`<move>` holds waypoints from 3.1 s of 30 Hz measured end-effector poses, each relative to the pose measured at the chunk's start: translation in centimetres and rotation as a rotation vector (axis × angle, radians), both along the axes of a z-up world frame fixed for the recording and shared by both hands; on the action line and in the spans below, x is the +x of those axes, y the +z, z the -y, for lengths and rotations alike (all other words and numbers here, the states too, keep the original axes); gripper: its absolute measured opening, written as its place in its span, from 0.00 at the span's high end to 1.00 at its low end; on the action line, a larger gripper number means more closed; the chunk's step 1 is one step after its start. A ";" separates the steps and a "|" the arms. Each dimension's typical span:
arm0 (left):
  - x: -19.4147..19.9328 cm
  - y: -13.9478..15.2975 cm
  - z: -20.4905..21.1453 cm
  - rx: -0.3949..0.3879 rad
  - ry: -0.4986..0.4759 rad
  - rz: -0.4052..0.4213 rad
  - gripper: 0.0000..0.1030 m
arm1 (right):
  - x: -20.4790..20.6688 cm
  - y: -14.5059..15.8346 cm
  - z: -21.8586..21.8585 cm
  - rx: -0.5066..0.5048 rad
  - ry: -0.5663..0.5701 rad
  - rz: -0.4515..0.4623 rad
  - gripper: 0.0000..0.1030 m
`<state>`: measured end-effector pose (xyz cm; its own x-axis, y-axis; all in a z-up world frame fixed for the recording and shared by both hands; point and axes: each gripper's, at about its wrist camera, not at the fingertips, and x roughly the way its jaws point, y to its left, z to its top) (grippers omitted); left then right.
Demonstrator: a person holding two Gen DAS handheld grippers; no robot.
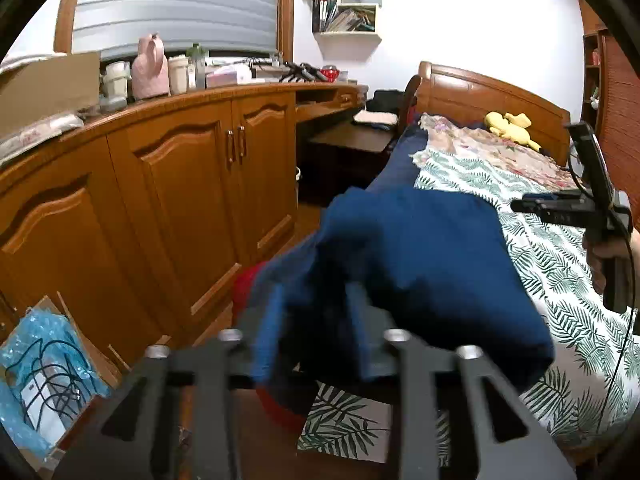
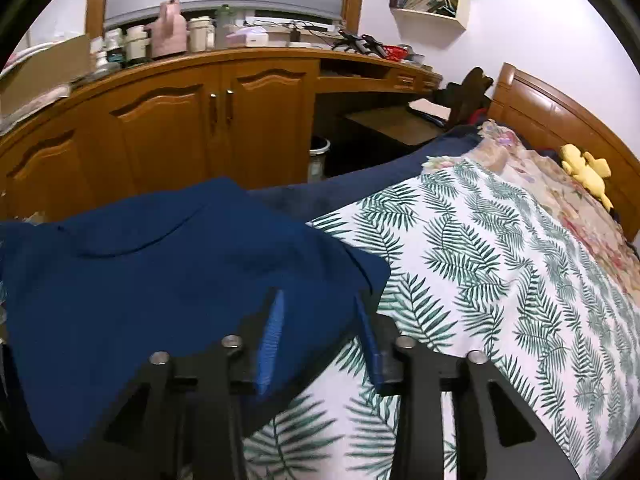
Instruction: Fold large clothes
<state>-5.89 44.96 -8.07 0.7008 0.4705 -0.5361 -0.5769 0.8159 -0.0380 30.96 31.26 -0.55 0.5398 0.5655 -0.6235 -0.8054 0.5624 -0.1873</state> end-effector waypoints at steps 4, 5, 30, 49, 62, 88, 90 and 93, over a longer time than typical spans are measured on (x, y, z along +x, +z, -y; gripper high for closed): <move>-0.9 1.8 0.5 0.018 0.005 0.050 0.18 | -1.9 0.3 1.9 0.047 0.024 -0.017 0.53; -0.9 2.3 0.8 0.022 0.005 0.064 0.17 | -2.2 0.3 2.7 0.057 0.032 -0.025 0.52; 5.9 4.4 15.2 0.058 -0.199 0.060 0.08 | -8.4 -0.6 19.6 0.171 0.046 -0.023 0.20; 11.2 2.5 34.6 -0.025 -0.479 0.043 0.08 | -16.2 -0.9 40.1 0.262 -0.327 0.046 0.20; 9.5 7.8 44.5 0.030 -0.599 0.115 0.08 | -27.4 2.6 50.9 0.402 -0.565 0.180 0.20; 8.1 9.7 46.6 0.043 -0.618 0.134 0.08 | -28.9 2.7 51.8 0.444 -0.606 0.196 0.20; 8.0 9.7 46.6 0.043 -0.614 0.138 0.08 | -28.6 2.7 51.7 0.443 -0.605 0.195 0.20; 7.7 9.9 46.6 0.042 -0.613 0.149 0.08 | -28.7 2.7 51.9 0.445 -0.603 0.198 0.20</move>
<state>1.84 -1.59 1.84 0.9156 -0.0217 -0.4015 0.0049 0.9991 -0.0427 2.26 -20.62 2.16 0.9116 0.3132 -0.2662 -0.3114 0.9490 0.0502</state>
